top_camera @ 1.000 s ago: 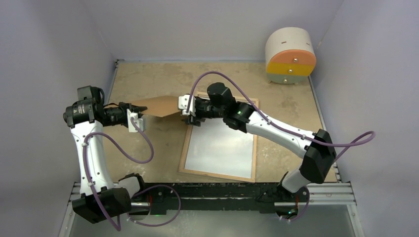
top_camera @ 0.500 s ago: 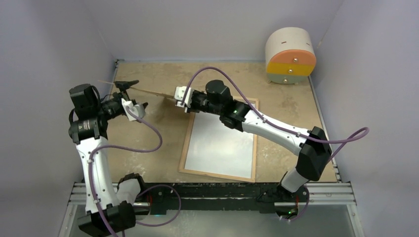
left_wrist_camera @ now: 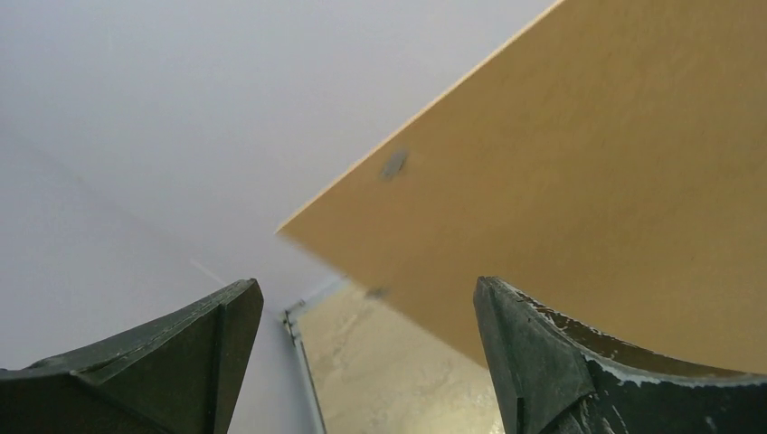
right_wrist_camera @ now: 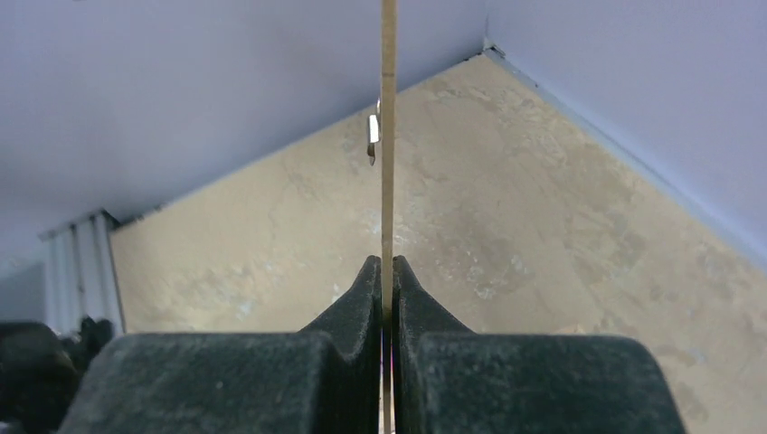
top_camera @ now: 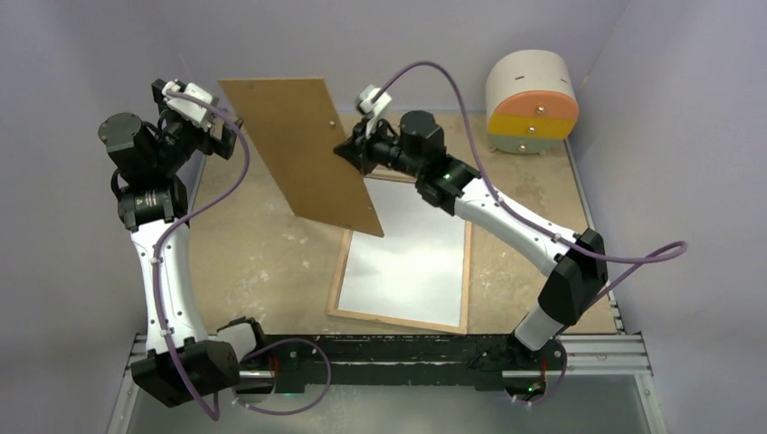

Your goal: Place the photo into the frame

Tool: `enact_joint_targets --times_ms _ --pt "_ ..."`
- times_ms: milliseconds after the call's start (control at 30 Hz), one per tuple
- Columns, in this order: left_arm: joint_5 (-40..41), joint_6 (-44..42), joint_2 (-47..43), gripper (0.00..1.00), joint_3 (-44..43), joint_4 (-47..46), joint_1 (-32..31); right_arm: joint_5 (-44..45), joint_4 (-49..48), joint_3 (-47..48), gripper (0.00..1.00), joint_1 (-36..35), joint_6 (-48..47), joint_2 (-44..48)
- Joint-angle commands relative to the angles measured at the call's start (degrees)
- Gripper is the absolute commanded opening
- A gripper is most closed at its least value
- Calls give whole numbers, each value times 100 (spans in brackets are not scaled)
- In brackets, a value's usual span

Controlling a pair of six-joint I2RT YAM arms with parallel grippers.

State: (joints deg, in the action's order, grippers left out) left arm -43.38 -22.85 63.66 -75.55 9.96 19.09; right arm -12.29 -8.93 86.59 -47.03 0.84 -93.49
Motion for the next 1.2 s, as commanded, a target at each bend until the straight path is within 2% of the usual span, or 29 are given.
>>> enact_joint_targets --times_ms 0,133,233,367,567,667,867,1033,1167 --pt "864 922 -28 93 -249 -95 28 -839 -231 376 0 730 2281 -81" --pt "1012 1175 -8 94 -336 -96 76 -1284 -268 307 0 1058 2869 -197" --pt "930 1133 8 95 -313 18 86 -1736 -468 137 0 1518 3680 -239" --pt "965 942 197 95 -276 432 86 -2525 -1204 -431 0 2150 5079 -164" --pt "1206 528 378 96 156 667 86 -3648 -1859 -1211 0 2974 6401 24" --pt "1055 334 484 97 420 820 86 -4054 -1440 -1634 0 3350 6460 281" --pt "380 -91 915 98 857 1367 -68 -4549 -1221 -3071 0 4228 6382 1276" --pt "531 -563 1268 98 1093 1700 -560 -4858 -401 -3772 0 4952 5674 1760" --pt "753 -767 1651 99 1163 1875 -905 -5096 -429 -4166 0 5276 5446 1743"
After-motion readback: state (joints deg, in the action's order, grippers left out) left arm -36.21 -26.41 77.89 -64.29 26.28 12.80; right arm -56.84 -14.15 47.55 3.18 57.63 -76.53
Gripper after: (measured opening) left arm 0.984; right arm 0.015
